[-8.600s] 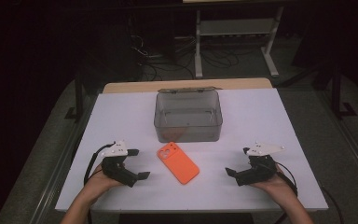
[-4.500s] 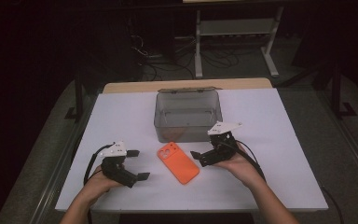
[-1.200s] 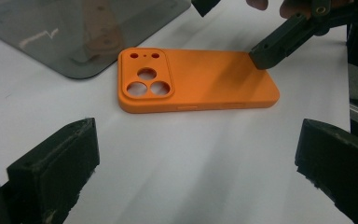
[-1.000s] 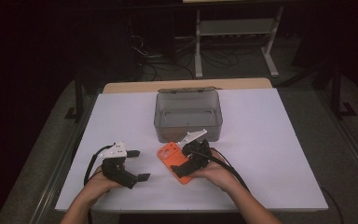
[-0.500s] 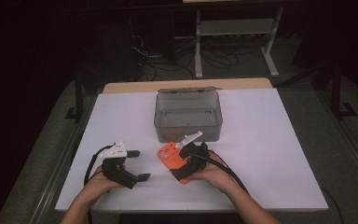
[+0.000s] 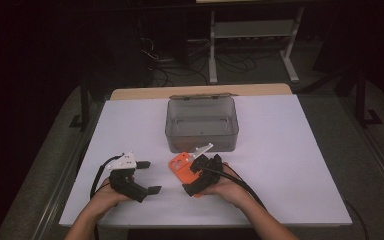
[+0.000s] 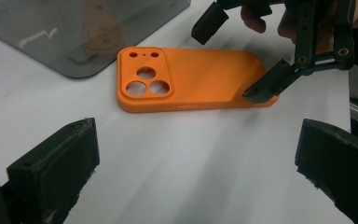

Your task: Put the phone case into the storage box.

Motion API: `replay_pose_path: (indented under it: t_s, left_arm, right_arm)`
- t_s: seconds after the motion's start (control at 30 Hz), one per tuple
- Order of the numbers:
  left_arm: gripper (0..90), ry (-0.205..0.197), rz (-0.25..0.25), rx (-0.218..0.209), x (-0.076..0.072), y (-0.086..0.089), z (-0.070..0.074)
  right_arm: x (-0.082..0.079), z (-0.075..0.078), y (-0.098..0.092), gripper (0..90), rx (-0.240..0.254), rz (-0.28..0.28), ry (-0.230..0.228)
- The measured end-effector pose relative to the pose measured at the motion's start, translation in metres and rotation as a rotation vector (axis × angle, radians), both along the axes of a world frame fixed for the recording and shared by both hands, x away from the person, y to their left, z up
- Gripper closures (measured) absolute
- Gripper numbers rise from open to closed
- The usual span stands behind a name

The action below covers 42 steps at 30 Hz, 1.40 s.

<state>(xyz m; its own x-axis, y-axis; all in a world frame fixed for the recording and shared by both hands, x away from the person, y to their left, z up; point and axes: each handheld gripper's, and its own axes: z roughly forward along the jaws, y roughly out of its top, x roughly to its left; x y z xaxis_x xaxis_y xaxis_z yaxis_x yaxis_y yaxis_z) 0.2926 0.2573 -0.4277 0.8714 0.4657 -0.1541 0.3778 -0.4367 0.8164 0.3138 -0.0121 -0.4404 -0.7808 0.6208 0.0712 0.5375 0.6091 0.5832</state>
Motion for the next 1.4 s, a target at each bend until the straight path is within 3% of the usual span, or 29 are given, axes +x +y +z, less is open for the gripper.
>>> replay_pose_path:
  t_s: [1.4]
  left_arm:
    - [0.0,0.001,-0.007,0.003,-0.0007,-0.0002,-0.0006]
  right_arm:
    - [-0.0051,-0.0043,0.0058,5.8,-0.080,-0.024,-0.005]
